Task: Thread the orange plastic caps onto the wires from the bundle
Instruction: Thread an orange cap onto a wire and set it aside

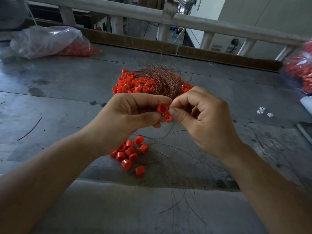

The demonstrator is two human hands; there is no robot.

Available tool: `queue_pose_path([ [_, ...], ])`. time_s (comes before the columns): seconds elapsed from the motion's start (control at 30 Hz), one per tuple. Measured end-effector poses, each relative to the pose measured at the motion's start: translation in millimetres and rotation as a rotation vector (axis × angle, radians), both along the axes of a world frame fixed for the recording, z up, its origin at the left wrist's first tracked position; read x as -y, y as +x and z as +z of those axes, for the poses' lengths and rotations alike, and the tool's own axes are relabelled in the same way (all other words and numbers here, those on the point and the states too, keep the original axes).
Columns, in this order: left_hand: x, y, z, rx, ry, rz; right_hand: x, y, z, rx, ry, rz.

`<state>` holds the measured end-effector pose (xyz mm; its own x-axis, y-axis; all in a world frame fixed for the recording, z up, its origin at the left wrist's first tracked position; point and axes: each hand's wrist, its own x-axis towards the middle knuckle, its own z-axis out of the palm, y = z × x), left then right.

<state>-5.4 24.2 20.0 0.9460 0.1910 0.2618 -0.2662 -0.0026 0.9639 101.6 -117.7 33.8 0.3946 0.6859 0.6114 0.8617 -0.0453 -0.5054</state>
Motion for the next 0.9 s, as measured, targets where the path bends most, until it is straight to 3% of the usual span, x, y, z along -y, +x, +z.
queue_pose_path([
  [0.63,0.9,-0.5,-1.4,0.01,0.066,0.034,1.9,-1.4,1.7,-0.006,-0.029,0.009],
  [0.9,-2.2,1.0,0.7,0.042,-0.022,0.08,4.2,-1.7,5.9,-0.277,-0.029,0.096],
])
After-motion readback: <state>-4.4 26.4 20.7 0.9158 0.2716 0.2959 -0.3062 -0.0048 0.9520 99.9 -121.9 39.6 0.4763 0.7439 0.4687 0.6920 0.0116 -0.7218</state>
